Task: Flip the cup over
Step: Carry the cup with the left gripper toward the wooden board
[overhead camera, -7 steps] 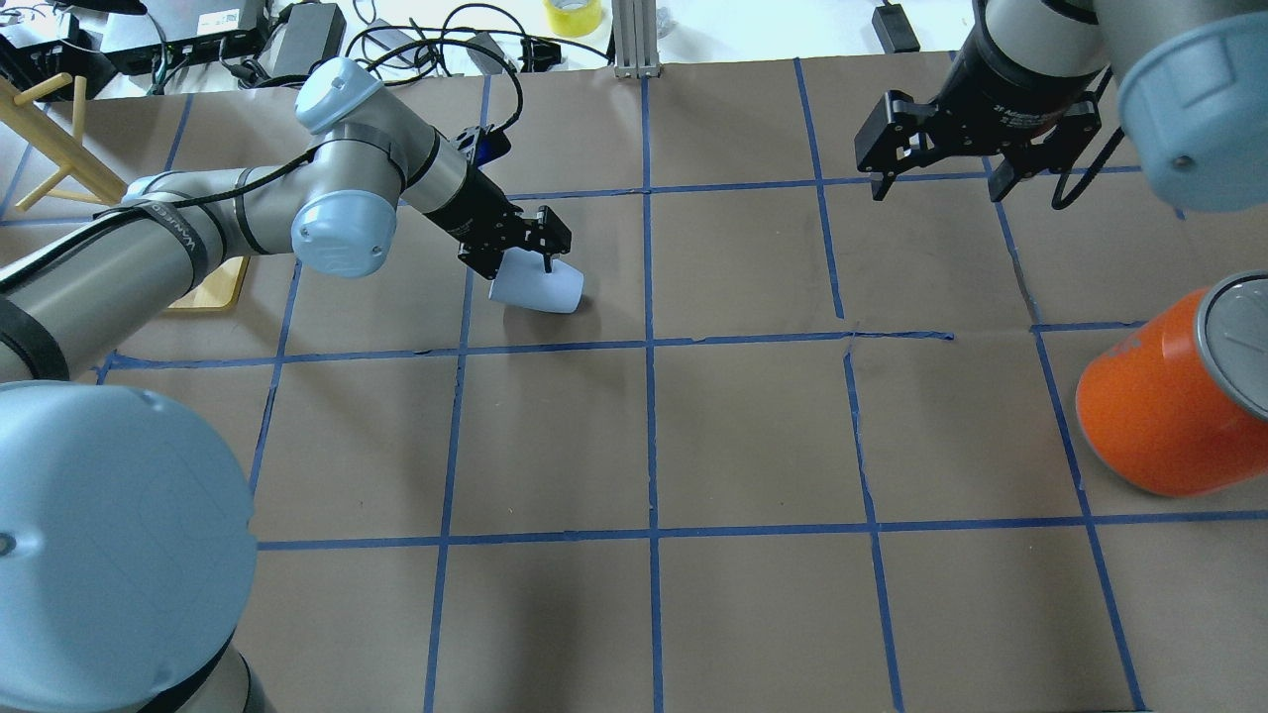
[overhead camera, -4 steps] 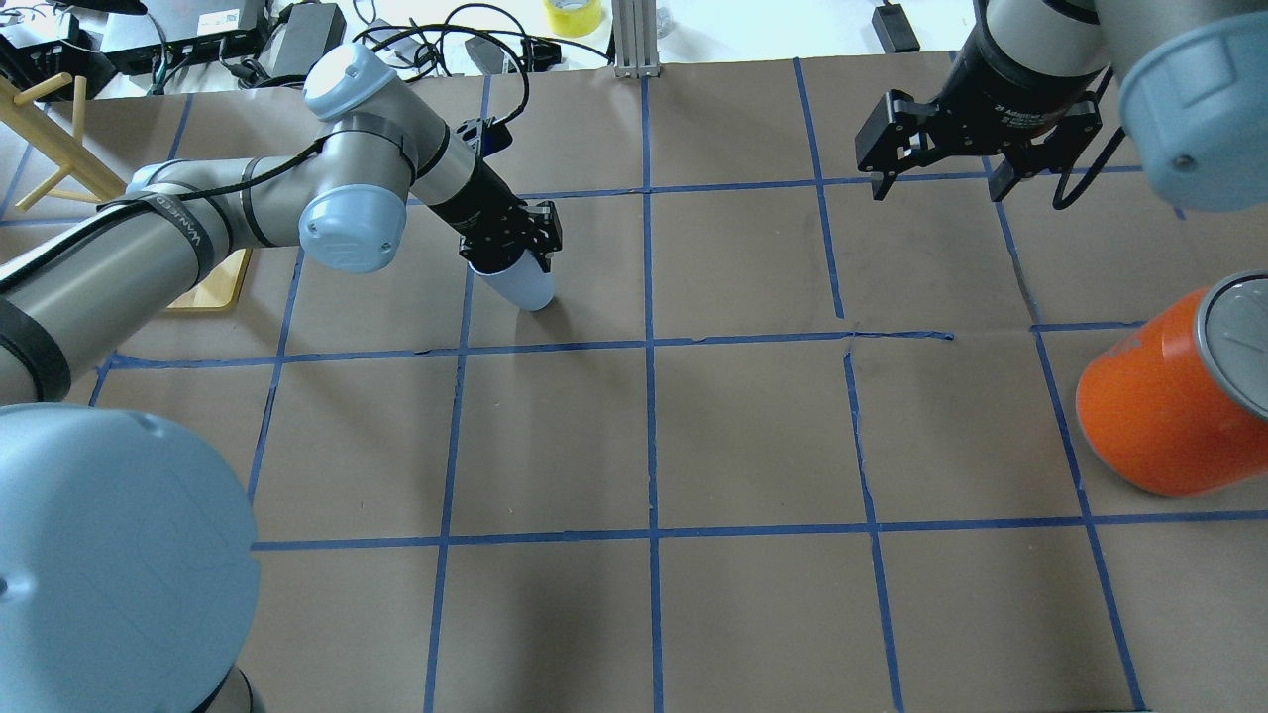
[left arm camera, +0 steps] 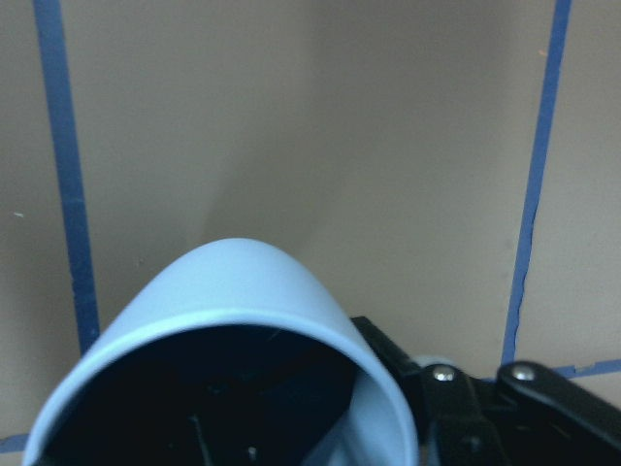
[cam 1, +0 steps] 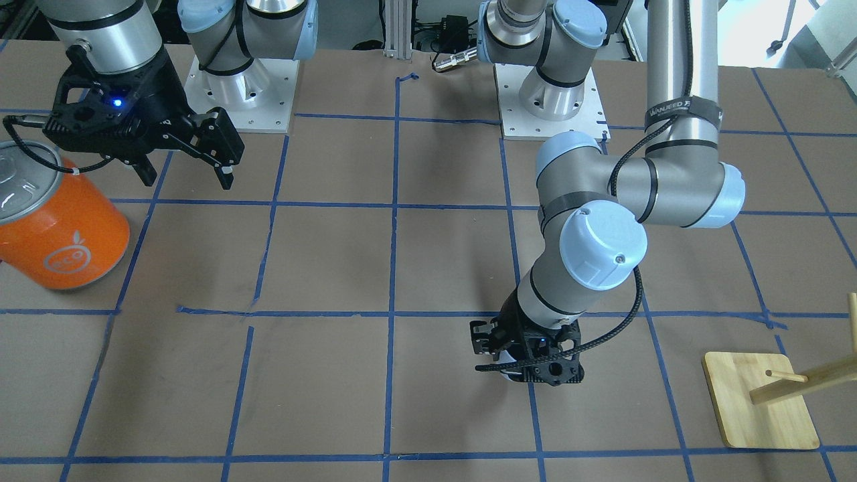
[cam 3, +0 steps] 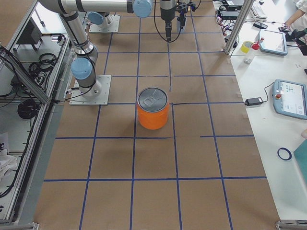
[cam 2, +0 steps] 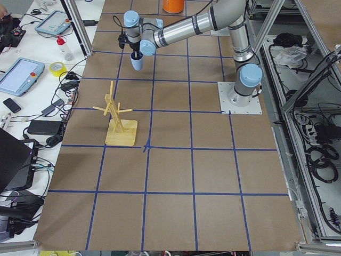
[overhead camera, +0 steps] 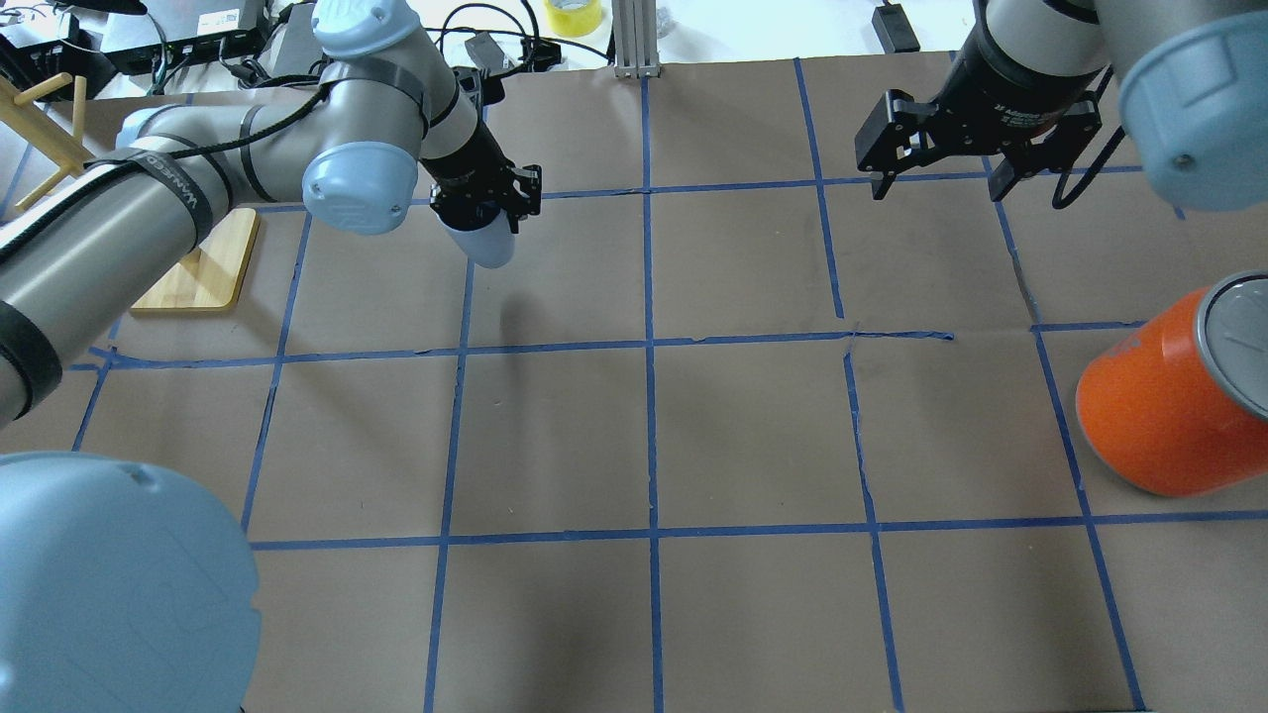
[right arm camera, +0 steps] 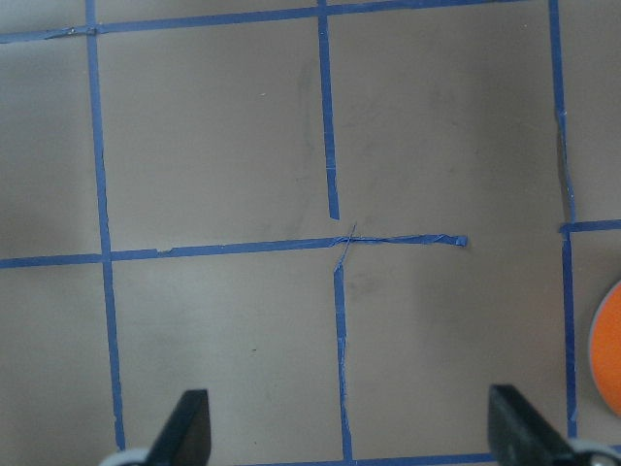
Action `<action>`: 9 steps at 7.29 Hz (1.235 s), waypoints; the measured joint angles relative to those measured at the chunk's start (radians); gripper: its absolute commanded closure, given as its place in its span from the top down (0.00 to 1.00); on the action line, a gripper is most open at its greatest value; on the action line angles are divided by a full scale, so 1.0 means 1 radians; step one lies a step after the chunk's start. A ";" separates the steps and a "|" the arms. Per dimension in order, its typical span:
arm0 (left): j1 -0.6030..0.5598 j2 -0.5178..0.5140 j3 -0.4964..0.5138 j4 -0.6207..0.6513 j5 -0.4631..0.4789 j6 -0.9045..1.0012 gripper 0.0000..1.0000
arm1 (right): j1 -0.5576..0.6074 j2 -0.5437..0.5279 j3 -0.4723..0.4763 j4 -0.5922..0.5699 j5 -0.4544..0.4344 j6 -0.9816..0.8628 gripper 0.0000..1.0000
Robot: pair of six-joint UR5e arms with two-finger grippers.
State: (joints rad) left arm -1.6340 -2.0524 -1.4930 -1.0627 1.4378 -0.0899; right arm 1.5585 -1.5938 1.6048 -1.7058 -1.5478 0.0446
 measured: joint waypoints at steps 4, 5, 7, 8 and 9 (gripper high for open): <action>0.100 -0.030 0.046 0.121 0.147 0.211 0.00 | -0.001 0.000 0.000 0.000 0.000 0.000 1.00; 0.134 -0.043 0.026 0.157 0.139 0.246 0.00 | -0.001 0.000 0.000 0.000 0.000 0.000 1.00; 0.164 -0.077 0.011 0.177 0.094 0.267 0.00 | 0.000 0.000 0.000 0.000 0.000 0.000 1.00; 0.168 -0.093 0.008 0.178 0.079 0.267 0.00 | 0.000 0.000 0.000 0.000 0.000 0.000 1.00; 0.172 -0.105 0.007 0.175 0.074 0.271 0.00 | 0.000 0.000 0.000 0.000 -0.001 0.000 1.00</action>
State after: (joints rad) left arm -1.4619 -2.1571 -1.4863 -0.8873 1.5117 0.1813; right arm 1.5585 -1.5938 1.6046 -1.7058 -1.5488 0.0445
